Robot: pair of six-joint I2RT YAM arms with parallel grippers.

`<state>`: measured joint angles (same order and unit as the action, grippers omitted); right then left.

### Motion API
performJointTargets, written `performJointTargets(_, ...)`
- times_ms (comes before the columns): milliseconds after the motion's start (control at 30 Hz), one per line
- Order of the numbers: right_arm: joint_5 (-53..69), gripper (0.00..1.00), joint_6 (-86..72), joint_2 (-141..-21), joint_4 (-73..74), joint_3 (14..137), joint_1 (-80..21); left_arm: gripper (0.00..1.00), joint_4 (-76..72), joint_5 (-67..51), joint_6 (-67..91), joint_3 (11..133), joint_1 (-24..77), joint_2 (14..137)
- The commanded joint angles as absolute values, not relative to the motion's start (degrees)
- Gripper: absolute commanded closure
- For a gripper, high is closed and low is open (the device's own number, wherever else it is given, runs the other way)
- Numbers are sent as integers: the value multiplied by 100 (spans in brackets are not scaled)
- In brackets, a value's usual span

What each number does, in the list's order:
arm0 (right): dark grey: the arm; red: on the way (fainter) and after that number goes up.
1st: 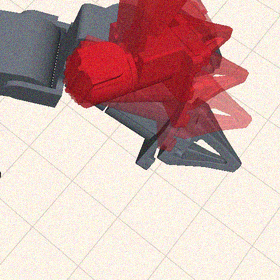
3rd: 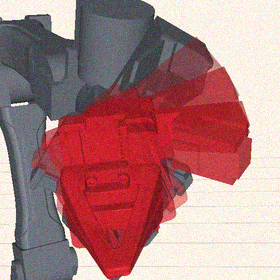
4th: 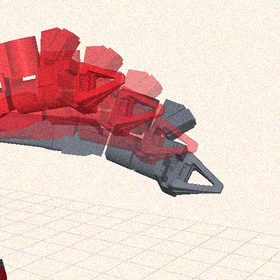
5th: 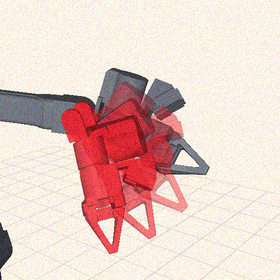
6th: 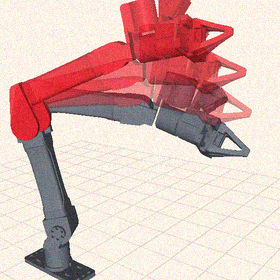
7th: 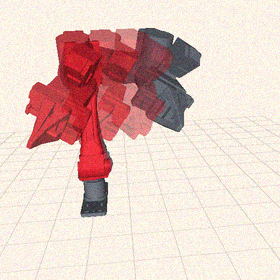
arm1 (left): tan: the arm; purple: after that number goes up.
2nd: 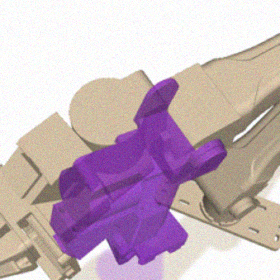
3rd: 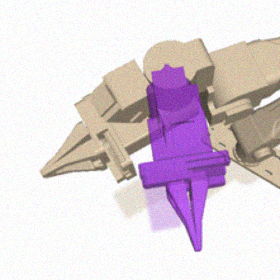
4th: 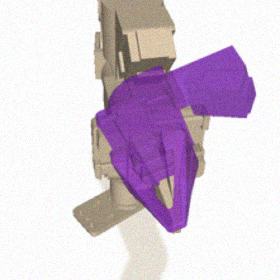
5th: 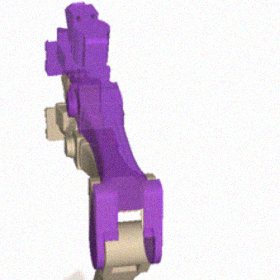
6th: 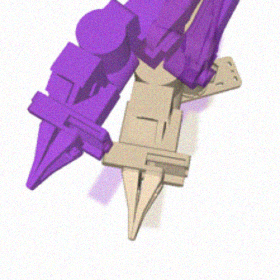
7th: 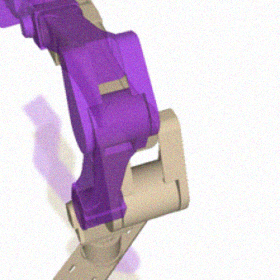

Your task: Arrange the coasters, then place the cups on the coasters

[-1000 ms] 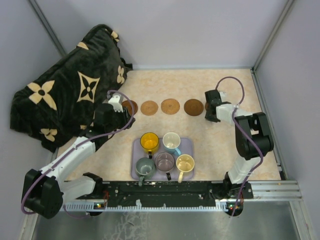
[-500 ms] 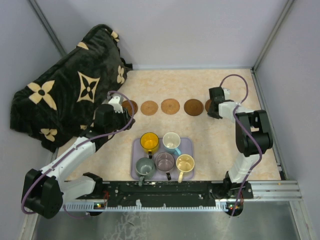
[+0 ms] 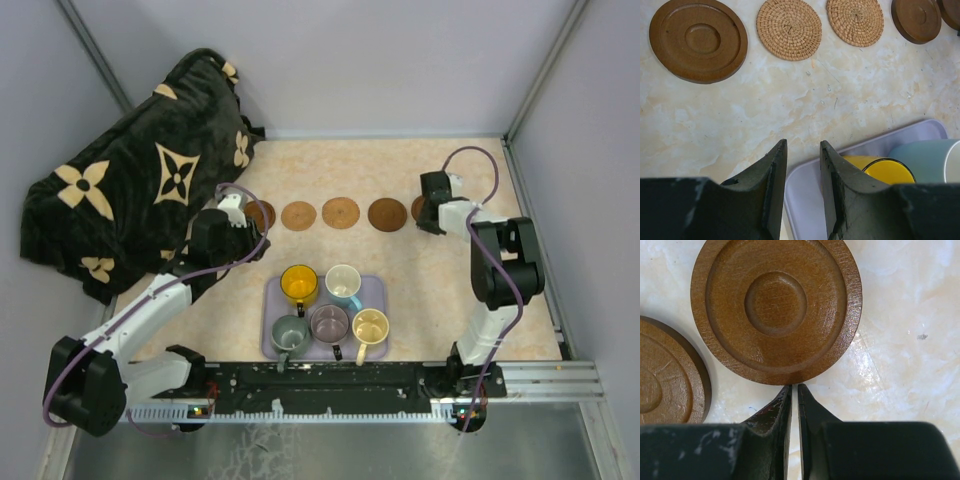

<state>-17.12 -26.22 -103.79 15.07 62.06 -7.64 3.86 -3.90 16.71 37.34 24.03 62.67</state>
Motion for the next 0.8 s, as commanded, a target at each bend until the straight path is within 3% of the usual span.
performJointTargets(0, -1829, 90, -2687, -10582, 1608, 6259, -670, 61, 343, -380, 1680, 3683, 2441, 6314)
performJointTargets(267, -1737, 91, -2735, -10333, 1741, 6078, -668, 61, 333, -392, 1700, 3674, 2442, 6298)
performJointTargets(533, -1746, 90, -2801, -8988, 2042, 5404, -741, 60, 342, -376, 1797, 3674, 2440, 6108)
performJointTargets(633, -1877, 83, -2753, -8412, 2225, 5283, -758, 58, 408, -341, 1853, 3666, 2447, 5931)
performJointTargets(767, -2089, 67, -2714, -7622, 2473, 5207, -772, 57, 567, -180, 1910, 3587, 2448, 5588)
